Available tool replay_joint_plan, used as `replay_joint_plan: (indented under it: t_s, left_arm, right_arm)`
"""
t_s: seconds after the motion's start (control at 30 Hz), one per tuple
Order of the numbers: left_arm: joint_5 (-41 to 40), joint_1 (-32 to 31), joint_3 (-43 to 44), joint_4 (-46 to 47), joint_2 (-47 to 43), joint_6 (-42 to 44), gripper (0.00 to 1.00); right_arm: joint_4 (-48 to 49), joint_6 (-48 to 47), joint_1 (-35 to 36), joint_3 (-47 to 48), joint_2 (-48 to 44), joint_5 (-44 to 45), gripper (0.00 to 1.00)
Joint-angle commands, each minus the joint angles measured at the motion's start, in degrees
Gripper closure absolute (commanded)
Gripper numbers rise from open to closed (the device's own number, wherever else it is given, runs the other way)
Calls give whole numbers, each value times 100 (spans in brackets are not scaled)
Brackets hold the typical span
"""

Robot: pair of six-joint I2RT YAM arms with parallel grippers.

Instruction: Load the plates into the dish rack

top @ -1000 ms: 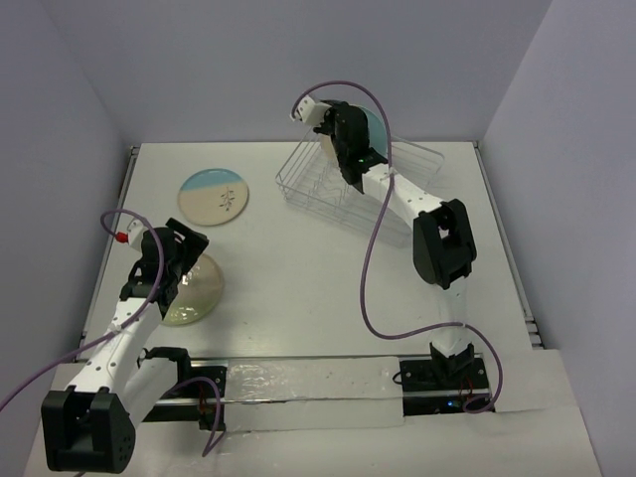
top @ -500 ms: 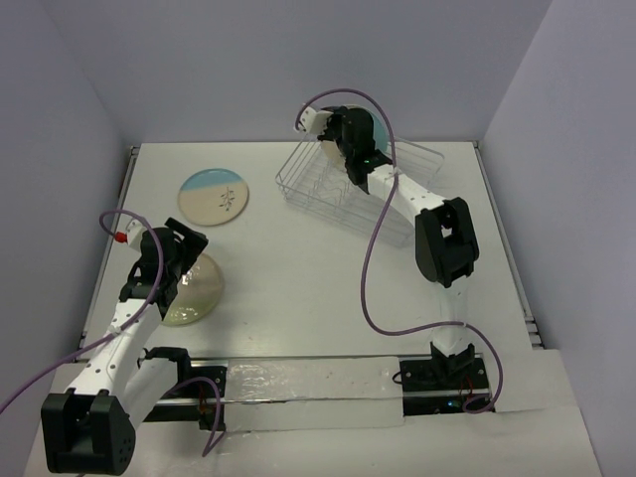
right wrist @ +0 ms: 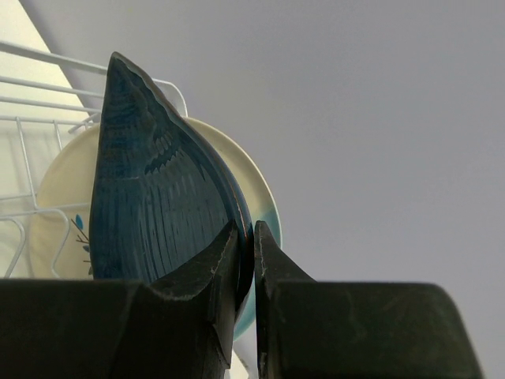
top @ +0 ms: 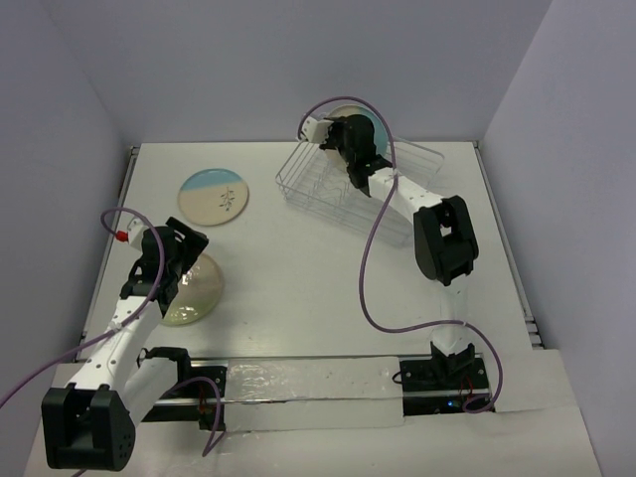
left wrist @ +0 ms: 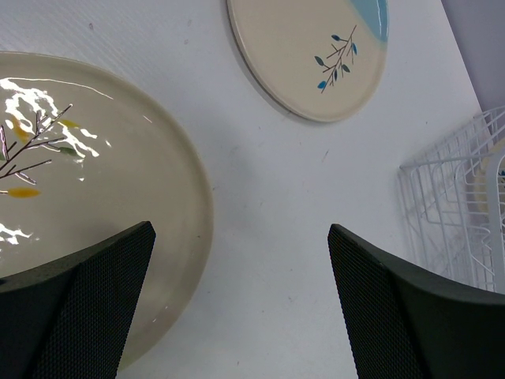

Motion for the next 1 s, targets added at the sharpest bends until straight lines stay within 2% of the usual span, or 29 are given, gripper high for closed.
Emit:
replay_joint_plan:
  t_s: [0.0,0.37,0.97]
  left_arm:
    - [9,40,265,241,26,114,1]
    - [-1,44,269,210,4,123,1]
    - [-15,44,299,134,-53,183,1]
  right_arm:
    - [984,-355,-82,20,-73,-14,100]
    - [848,-303,-100,-143,101,-85,100]
    - [662,303,-169,-59,349,-97,100]
